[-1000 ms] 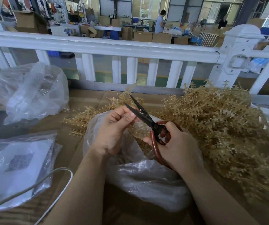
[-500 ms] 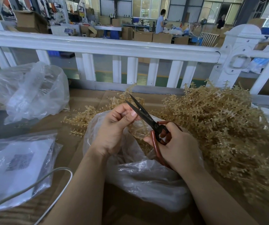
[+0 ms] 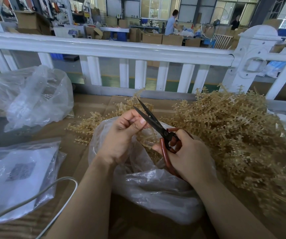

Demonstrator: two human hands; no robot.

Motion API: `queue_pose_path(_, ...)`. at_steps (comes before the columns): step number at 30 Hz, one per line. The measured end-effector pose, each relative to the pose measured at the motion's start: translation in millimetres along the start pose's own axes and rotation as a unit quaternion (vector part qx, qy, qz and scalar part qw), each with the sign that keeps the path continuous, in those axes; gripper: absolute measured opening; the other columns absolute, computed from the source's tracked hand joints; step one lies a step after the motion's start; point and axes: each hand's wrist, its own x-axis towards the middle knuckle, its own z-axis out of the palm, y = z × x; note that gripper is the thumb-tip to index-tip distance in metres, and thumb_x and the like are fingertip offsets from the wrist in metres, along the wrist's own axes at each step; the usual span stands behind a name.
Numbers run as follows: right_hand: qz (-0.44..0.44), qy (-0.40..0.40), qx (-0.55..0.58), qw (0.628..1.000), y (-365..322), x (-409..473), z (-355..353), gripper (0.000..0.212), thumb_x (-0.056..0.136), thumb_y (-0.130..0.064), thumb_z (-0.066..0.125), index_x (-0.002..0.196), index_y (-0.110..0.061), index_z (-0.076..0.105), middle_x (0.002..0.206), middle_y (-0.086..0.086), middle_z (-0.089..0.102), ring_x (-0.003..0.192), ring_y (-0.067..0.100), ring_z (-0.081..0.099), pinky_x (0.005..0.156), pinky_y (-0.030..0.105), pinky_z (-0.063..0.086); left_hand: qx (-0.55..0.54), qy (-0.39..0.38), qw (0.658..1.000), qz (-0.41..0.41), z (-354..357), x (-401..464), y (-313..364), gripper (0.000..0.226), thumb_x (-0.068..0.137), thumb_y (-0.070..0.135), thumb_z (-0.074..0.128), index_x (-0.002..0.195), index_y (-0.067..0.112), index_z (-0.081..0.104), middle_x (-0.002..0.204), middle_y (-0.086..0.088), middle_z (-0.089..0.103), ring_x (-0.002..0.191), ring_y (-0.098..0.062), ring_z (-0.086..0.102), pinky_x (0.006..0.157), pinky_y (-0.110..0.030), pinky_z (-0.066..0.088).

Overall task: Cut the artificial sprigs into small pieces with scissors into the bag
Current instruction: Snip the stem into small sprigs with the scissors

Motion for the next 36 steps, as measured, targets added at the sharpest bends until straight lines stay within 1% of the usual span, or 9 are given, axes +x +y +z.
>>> queue_pose_path(2, -0.005, 0.004, 0.003, 1.000, -0.4, 0.2, 0.2, 0.063, 0.074, -0.097, 0.036, 0.083, -0.036, 0.049, 0.061, -0.021, 0.053, 0.056, -0.004, 0.055, 0.050, 0.018, 0.048, -0.001, 0.003, 1.000, 0.001, 0.7, -0.1, 0.0, 0.009, 0.093, 0.009, 0.059, 0.098, 0.002, 0.061, 0.090, -0.014, 0.061, 0.083, -0.020, 0.058, 0.081, -0.029, 0.049)
queue_pose_path(6, -0.010, 0.013, 0.002, 1.000, -1.4, 0.7, 0.0, 0.061, 0.075, -0.098, 0.034, 0.085, -0.039, 0.048, 0.062, -0.024, 0.052, 0.057, -0.007, 0.052, 0.050, 0.011, 0.041, -0.005, 0.013, 1.000, 0.001, 3.2, -0.1, 0.3, 0.013, 0.088, 0.009, 0.056, 0.098, 0.002, 0.061, 0.086, -0.007, 0.067, 0.080, -0.016, 0.061, 0.081, -0.027, 0.050)
queue_pose_path(9, -0.007, 0.013, 0.004, 1.000, -0.2, 0.8, 0.6, 0.064, 0.074, -0.098, 0.034, 0.084, -0.037, 0.050, 0.061, -0.021, 0.055, 0.056, -0.003, 0.056, 0.050, 0.020, 0.050, -0.005, 0.019, 1.000, 0.003, 4.0, 0.2, -0.2, 0.011, 0.087, 0.010, 0.057, 0.095, 0.004, 0.062, 0.080, -0.003, 0.068, 0.075, -0.012, 0.061, 0.077, -0.024, 0.050)
queue_pose_path(12, -0.008, 0.012, 0.003, 1.000, 0.1, 0.9, 0.0, 0.065, 0.074, -0.099, 0.033, 0.085, -0.037, 0.050, 0.061, -0.021, 0.055, 0.056, -0.003, 0.057, 0.051, 0.023, 0.053, -0.012, 0.025, 1.000, 0.000, 2.8, 0.3, -1.1, 0.010, 0.087, 0.010, 0.058, 0.093, 0.005, 0.063, 0.081, -0.007, 0.066, 0.074, -0.014, 0.060, 0.074, -0.025, 0.051)
queue_pose_path(20, -0.010, 0.003, 0.007, 1.000, 2.2, 1.4, 1.6, 0.062, 0.075, -0.097, 0.036, 0.080, -0.037, 0.047, 0.060, -0.021, 0.053, 0.054, -0.005, 0.055, 0.050, 0.018, 0.051, -0.030, 0.042, 0.999, -0.006, 3.5, 1.5, -3.1, 0.017, 0.085, 0.011, 0.059, 0.094, -0.003, 0.058, 0.078, -0.013, 0.060, 0.067, -0.016, 0.058, 0.069, -0.024, 0.052)
queue_pose_path(24, -0.009, 0.001, 0.019, 1.000, 0.9, 1.4, 1.7, 0.059, 0.075, -0.097, 0.035, 0.084, -0.040, 0.047, 0.061, -0.025, 0.053, 0.058, -0.007, 0.055, 0.052, 0.014, 0.047, -0.023, 0.046, 0.999, -0.016, 1.0, 1.8, -5.2, 0.020, 0.086, 0.011, 0.059, 0.098, -0.005, 0.058, 0.081, -0.014, 0.059, 0.071, -0.019, 0.056, 0.071, -0.026, 0.050)
queue_pose_path(31, -0.002, -0.010, 0.030, 1.000, 1.0, 2.5, 1.8, 0.062, 0.072, -0.098, 0.036, 0.090, -0.042, 0.053, 0.065, -0.023, 0.058, 0.063, -0.004, 0.060, 0.058, 0.025, 0.057, -0.033, 0.041, 0.998, -0.029, -0.9, 1.5, -6.1, 0.009, 0.087, 0.012, 0.060, 0.090, 0.005, 0.063, 0.075, -0.004, 0.064, 0.068, -0.012, 0.059, 0.068, -0.022, 0.052)
queue_pose_path(34, -0.004, -0.011, 0.023, 1.000, 0.1, 2.5, 2.1, 0.059, 0.073, -0.097, 0.036, 0.087, -0.042, 0.051, 0.062, -0.023, 0.057, 0.061, -0.006, 0.058, 0.056, 0.022, 0.055, -0.029, 0.045, 0.998, -0.033, -1.7, 1.5, -6.1, 0.011, 0.088, 0.012, 0.060, 0.091, 0.002, 0.061, 0.076, -0.005, 0.062, 0.068, -0.014, 0.057, 0.068, -0.023, 0.051)
queue_pose_path(36, -0.006, -0.011, 0.016, 1.000, -0.6, 2.5, 1.2, 0.055, 0.074, -0.096, 0.037, 0.087, -0.044, 0.048, 0.061, -0.024, 0.054, 0.060, -0.009, 0.055, 0.054, 0.015, 0.050, -0.023, 0.045, 0.998, -0.035, -1.9, 1.4, -5.9, 0.011, 0.087, 0.013, 0.060, 0.089, 0.002, 0.059, 0.075, -0.005, 0.061, 0.069, -0.015, 0.055, 0.070, -0.025, 0.050)
